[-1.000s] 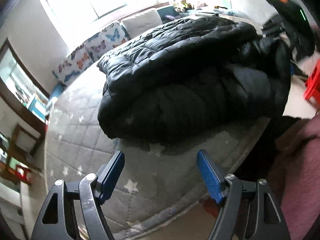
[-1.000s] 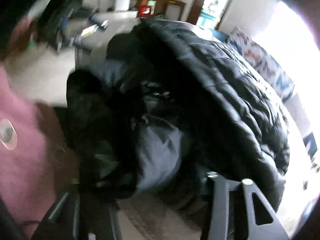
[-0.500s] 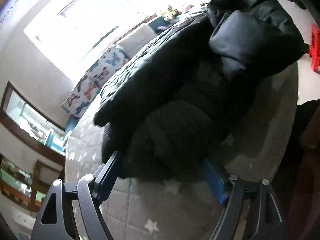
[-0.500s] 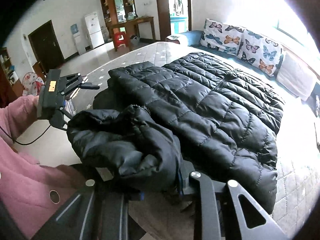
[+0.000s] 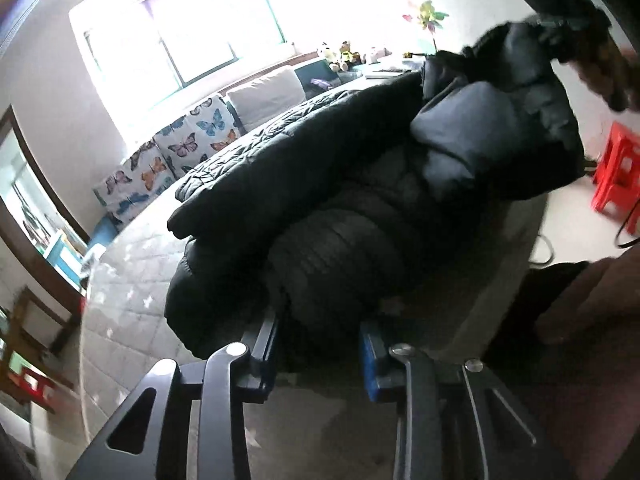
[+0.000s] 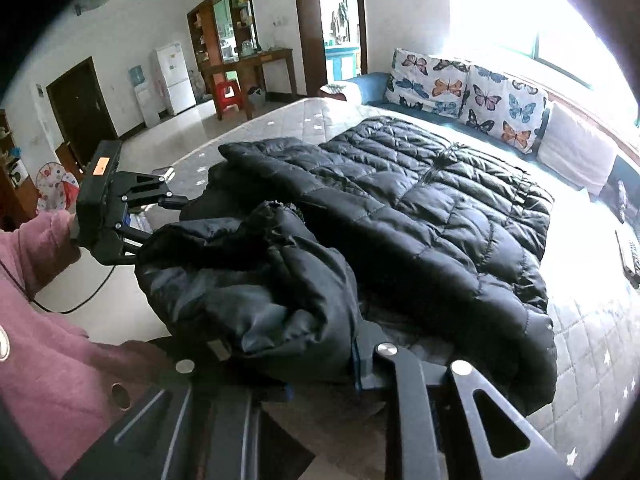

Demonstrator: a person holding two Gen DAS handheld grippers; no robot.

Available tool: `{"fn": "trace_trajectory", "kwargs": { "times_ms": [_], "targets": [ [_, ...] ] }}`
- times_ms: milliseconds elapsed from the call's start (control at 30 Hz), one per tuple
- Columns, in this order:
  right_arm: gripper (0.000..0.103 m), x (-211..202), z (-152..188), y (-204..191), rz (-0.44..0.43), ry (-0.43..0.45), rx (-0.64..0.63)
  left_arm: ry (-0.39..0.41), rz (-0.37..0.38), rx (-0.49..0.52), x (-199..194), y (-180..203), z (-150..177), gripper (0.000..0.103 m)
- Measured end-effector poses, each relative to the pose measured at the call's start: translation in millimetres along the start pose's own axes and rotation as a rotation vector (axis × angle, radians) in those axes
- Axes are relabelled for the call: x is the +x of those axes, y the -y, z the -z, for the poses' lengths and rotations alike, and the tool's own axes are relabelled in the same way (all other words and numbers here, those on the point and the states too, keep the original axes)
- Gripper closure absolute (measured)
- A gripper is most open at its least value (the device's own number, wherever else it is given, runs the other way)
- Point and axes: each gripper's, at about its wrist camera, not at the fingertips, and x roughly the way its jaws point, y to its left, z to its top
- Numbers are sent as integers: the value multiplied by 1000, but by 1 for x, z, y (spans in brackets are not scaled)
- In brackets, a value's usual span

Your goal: Fold large clothes

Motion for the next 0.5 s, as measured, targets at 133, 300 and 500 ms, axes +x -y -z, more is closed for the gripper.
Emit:
{"fn": "trace_trajectory", "kwargs": {
  "times_ms": [133,300,500],
  "targets": [
    [82,-23,12,-12,-10,3,-11,3,59,-63,-29,-2,7,69],
    [82,-34,14,-11,-13,38,6,39,80,-153,-51,-9,2,69],
    [83,-24,-9,13,-21,95,34,62,112,-242,-60,-21,-20,69]
  ]
}}
